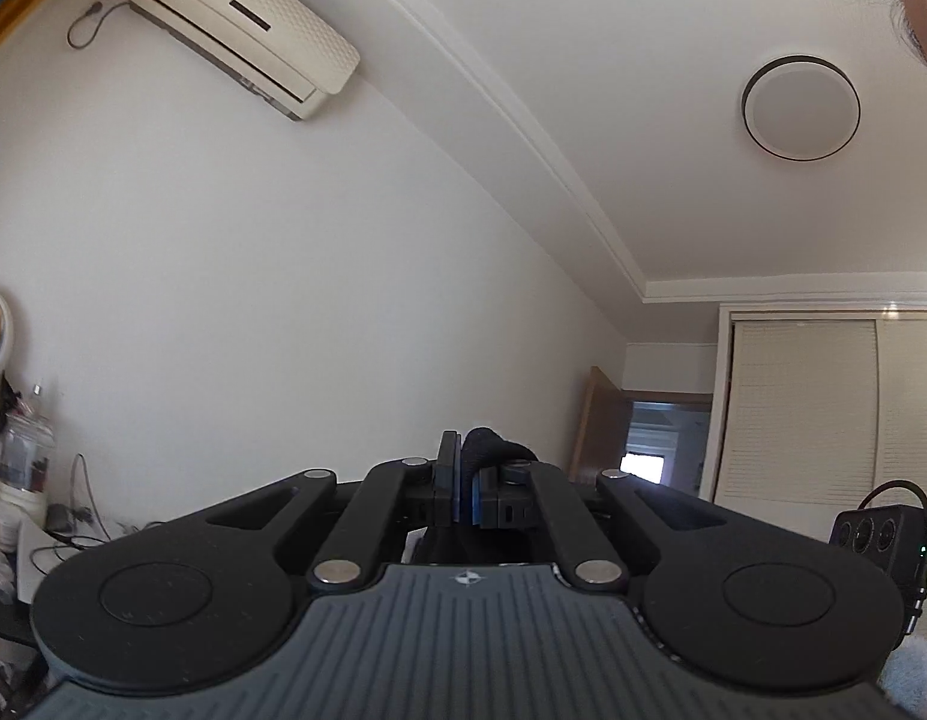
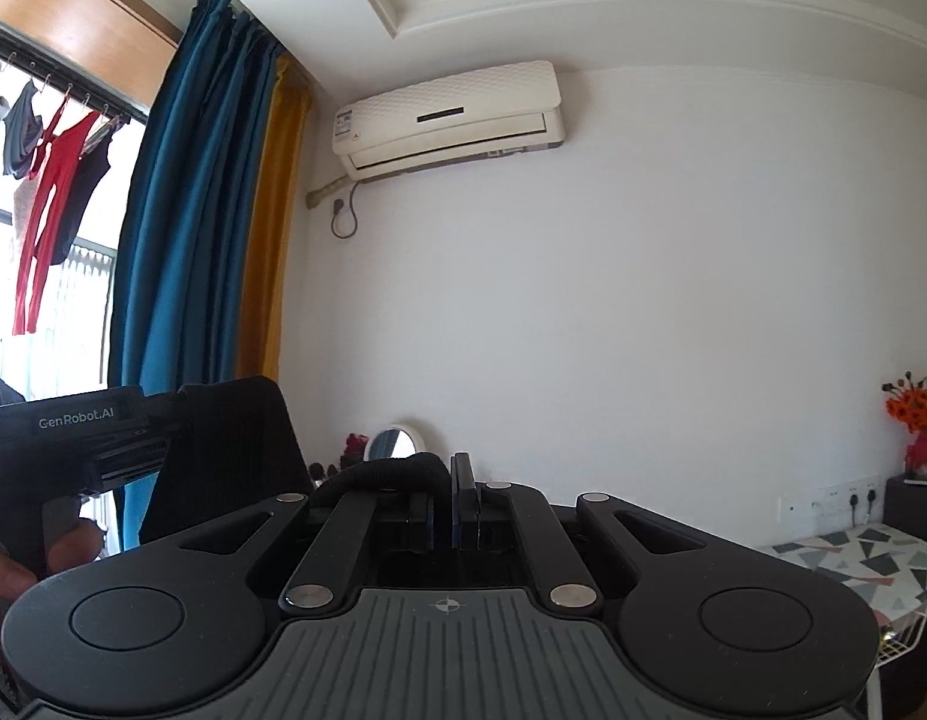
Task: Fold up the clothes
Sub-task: 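Carry the held black garment with both grippers toward the bed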
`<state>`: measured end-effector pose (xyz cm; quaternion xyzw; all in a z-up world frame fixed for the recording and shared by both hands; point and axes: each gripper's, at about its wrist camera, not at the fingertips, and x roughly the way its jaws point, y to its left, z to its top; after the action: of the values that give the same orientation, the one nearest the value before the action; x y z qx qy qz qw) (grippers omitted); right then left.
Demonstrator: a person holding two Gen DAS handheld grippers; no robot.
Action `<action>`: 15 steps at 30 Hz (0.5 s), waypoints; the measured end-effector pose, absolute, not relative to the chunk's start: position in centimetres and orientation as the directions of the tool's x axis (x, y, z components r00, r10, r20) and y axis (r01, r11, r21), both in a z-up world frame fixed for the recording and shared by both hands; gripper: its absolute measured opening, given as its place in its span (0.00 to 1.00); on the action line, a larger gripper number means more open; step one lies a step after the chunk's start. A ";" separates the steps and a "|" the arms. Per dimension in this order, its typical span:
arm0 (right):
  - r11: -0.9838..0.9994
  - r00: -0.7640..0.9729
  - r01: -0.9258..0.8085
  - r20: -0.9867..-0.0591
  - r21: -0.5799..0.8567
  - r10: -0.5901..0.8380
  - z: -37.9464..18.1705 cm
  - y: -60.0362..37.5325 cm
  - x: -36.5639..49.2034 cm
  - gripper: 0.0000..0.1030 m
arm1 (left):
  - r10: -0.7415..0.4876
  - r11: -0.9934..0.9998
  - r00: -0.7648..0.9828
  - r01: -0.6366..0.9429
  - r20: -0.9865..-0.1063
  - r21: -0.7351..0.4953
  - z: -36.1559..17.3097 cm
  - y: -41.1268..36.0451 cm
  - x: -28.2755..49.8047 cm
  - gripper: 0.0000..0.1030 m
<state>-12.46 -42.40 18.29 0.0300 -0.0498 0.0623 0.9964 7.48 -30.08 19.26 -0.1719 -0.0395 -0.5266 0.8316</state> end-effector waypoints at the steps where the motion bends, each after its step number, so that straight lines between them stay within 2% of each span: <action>1: 0.993 0.988 -0.115 0.104 0.040 0.110 18.2 -43.2 -12.9 0.04 | -0.869 0.374 0.431 0.893 0.242 -0.248 19.2 -31.2 7.8 0.03; 6: 0.998 0.994 -0.023 0.111 0.064 0.016 17.2 -48.0 -13.8 0.04 | -0.893 0.325 0.389 0.906 0.228 -0.272 18.0 -36.9 10.3 0.03; 11: 0.993 0.995 0.069 0.065 0.098 -0.076 15.6 -53.6 -12.7 0.04 | -0.911 0.273 0.344 0.916 0.227 -0.292 16.4 -43.0 13.8 0.03; 15: 0.983 0.989 0.132 0.045 0.125 -0.139 13.9 -58.1 -9.4 0.04 | -0.916 0.245 0.312 0.933 0.252 -0.264 15.4 -48.9 17.7 0.03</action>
<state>-9.37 -58.08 13.91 0.0608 -0.0268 -0.0680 0.9955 17.68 -48.94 15.40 -0.1842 -0.0229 -0.5863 0.7886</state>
